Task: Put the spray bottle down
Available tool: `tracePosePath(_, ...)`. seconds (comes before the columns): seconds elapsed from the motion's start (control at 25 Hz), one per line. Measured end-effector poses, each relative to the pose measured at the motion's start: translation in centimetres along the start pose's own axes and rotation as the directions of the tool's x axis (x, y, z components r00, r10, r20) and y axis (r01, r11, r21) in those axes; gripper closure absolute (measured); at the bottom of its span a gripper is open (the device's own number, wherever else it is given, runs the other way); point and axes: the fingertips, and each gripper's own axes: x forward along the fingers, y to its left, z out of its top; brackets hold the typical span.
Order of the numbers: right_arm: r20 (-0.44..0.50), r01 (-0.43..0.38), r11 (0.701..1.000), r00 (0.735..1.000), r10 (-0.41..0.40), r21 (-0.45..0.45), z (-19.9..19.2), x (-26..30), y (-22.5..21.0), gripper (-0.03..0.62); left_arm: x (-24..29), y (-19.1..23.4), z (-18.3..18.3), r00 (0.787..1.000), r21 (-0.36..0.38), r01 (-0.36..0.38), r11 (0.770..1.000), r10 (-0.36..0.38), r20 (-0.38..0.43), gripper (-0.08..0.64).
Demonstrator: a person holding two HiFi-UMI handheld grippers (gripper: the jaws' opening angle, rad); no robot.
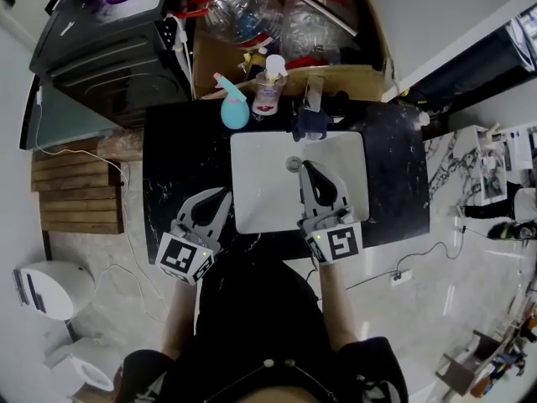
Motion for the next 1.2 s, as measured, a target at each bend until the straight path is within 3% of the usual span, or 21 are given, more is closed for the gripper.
tracePosePath(0.32,-0.012,0.031,0.993,0.999,-0.030,0.116,0.3,-6.4,0.5,0.591,0.5,-2.7,0.8,0.996,0.033,0.086,0.996,-0.086,0.023,0.554)
tracePosePath(0.52,-0.069,0.095,0.990,0.994,-0.088,0.103,-0.4,-10.0,0.4,0.591,0.6,-4.0,1.2,0.991,0.048,0.126,0.991,-0.128,0.037,0.553)
tracePosePath(0.72,-0.083,0.102,0.986,0.992,-0.091,0.129,-0.4,-11.2,0.7,0.589,0.6,-4.9,1.6,0.986,0.034,0.161,0.986,-0.163,0.047,0.554)
tracePosePath(0.92,-0.088,0.097,0.994,0.992,-0.092,0.053,0.0,-11.7,0.9,0.589,0.5,-5.5,1.5,0.984,0.026,0.170,0.985,-0.171,0.048,0.554)
tracePosePath(1.08,-0.082,0.089,0.994,0.993,-0.084,0.064,0.4,-11.7,1.1,0.589,0.4,-5.5,1.7,0.983,0.029,0.174,0.984,-0.175,0.053,0.554)
tracePosePath(1.2,-0.102,0.085,0.996,0.991,-0.083,0.020,0.2,-11.5,1.5,0.589,0.4,-5.3,1.7,0.982,0.030,0.177,0.984,-0.179,0.056,0.554)
